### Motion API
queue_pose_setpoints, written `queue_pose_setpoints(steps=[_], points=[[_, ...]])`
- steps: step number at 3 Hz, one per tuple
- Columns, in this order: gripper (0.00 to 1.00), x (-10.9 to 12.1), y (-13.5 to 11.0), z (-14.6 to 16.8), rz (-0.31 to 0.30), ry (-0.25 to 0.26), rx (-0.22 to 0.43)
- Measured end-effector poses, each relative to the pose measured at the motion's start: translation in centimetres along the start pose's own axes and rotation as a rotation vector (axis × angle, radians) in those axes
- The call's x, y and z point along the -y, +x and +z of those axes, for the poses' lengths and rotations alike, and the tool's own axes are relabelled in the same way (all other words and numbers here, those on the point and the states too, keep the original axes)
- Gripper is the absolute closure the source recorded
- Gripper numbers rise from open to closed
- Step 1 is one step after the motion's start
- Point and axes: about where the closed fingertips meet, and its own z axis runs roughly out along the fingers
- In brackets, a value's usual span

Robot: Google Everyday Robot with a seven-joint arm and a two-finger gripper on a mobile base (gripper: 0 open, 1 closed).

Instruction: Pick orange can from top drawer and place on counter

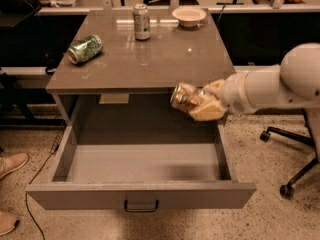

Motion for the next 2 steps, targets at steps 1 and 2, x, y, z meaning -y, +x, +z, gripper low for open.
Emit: queue_pose_setpoints(steps=[1,2], points=[[1.0,4.7,-4.8,-3.2,-0.017,0.114,-0.002],[1.0,8.7,-8.3,-3.9,-0.002,0.177,-0.014]])
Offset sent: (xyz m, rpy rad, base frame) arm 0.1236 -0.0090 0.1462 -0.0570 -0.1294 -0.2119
